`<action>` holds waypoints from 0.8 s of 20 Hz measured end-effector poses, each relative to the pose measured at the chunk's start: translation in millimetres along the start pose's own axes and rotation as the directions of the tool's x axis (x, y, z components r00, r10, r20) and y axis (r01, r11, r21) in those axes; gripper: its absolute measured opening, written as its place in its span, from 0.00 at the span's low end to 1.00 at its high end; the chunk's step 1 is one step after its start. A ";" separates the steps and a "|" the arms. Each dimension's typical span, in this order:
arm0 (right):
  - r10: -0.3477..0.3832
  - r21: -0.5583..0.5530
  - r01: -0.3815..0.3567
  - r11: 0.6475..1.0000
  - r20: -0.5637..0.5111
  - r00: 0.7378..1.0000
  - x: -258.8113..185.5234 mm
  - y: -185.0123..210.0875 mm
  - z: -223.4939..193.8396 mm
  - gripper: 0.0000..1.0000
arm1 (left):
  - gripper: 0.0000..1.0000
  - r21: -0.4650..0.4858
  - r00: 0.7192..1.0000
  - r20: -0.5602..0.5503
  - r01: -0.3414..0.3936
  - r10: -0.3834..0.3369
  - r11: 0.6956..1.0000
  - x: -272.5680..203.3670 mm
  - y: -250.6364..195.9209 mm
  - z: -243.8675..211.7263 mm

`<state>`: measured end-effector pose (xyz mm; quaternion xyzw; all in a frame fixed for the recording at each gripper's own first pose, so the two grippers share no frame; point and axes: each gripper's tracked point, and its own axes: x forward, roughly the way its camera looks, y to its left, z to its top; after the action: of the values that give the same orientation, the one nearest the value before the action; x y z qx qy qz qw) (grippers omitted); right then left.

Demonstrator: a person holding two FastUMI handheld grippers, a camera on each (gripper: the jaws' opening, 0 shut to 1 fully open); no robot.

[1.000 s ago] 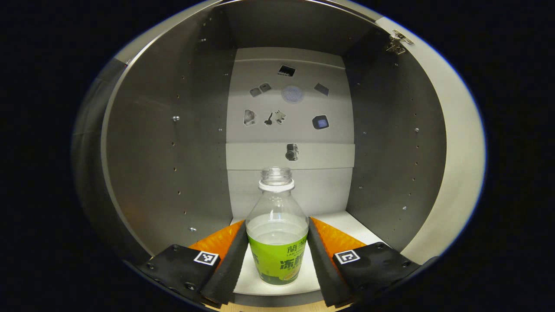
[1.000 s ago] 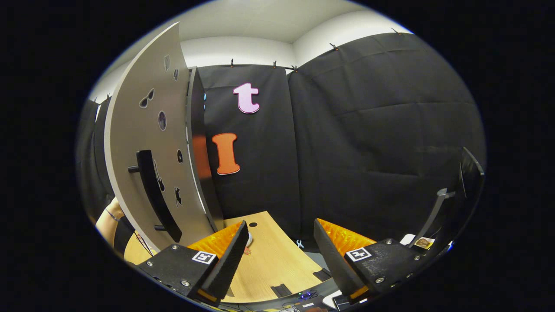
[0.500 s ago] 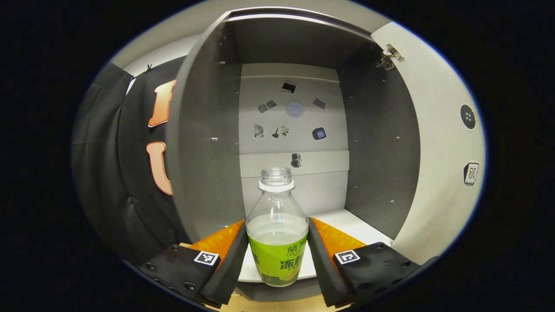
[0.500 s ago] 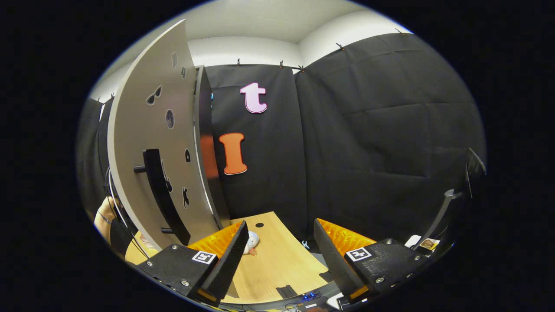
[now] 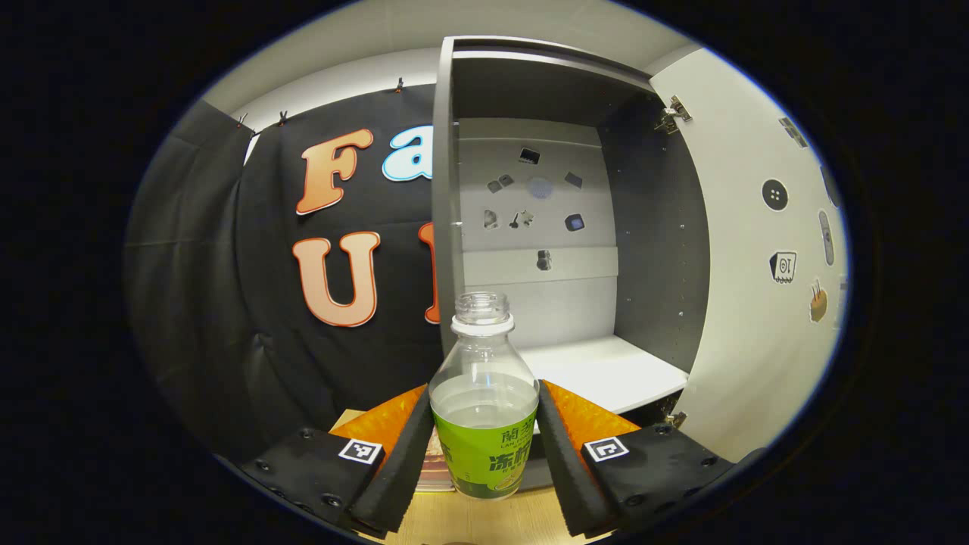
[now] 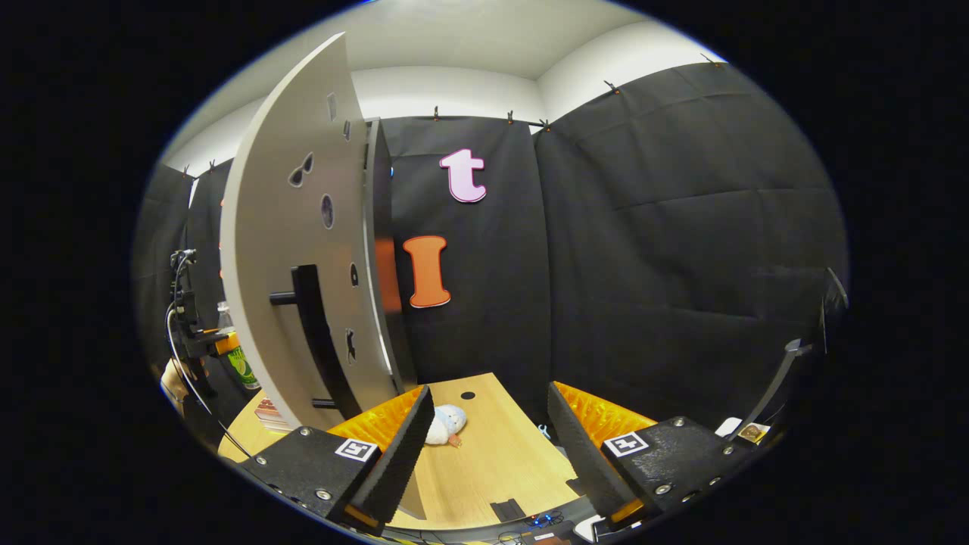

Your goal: Open the cabinet door with the right hand, grasp the bottle in the cabinet with the left hand and place it on the coaster, then close the cabinet door with the right hand.

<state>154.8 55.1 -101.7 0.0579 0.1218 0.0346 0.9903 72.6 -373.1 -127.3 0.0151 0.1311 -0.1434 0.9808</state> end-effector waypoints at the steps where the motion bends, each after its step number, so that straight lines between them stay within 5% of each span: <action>1: 0.009 -0.002 -0.009 1.000 0.001 1.000 -0.2 1.7 -0.2 0.93 | 0.81 -0.008 1.000 -0.007 -0.002 0.002 1.000 -8.4 6.7 -8.5; 16: 0.019 -0.030 -0.019 0.999 -0.024 1.000 -8.5 7.4 -1.3 0.99 | 0.82 -0.126 0.994 -0.103 -0.049 0.036 0.991 -63.5 60.2 -189.0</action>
<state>145.9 61.9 -100.0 0.0439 0.1322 0.0466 0.9892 -16.7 -285.0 -293.6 -0.0378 0.1891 -0.1127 0.9747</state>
